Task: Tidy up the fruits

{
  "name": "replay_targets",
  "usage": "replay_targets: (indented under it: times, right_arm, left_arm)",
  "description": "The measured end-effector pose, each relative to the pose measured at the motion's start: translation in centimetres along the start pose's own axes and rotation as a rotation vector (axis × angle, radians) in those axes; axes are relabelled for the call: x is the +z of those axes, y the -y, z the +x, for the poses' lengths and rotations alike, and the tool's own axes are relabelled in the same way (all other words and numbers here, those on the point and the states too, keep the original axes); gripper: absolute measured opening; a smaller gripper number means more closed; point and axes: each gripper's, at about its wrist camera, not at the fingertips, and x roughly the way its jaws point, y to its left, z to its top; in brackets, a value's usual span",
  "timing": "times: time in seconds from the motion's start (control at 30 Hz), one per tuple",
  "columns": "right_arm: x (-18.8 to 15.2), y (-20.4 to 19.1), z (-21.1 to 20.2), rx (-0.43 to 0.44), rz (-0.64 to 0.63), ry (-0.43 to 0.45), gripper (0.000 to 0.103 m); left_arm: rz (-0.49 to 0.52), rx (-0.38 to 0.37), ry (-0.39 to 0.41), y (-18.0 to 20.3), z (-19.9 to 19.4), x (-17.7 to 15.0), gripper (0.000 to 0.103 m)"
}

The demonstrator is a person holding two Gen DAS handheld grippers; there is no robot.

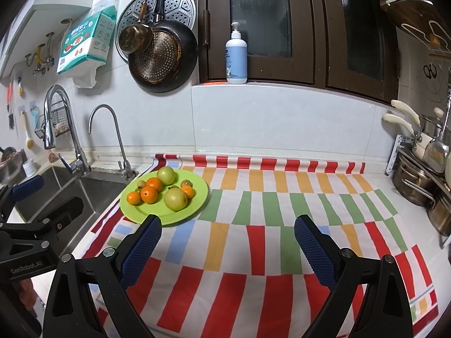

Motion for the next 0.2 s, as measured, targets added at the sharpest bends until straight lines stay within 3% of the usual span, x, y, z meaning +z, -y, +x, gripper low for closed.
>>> replay_targets:
  times: [0.2]
  right_arm:
    - [-0.06, 0.02, 0.27, 0.002, -0.002, -0.005, 0.096]
  left_arm:
    - [0.002, -0.007, -0.006, -0.03, 0.33, 0.09, 0.103]
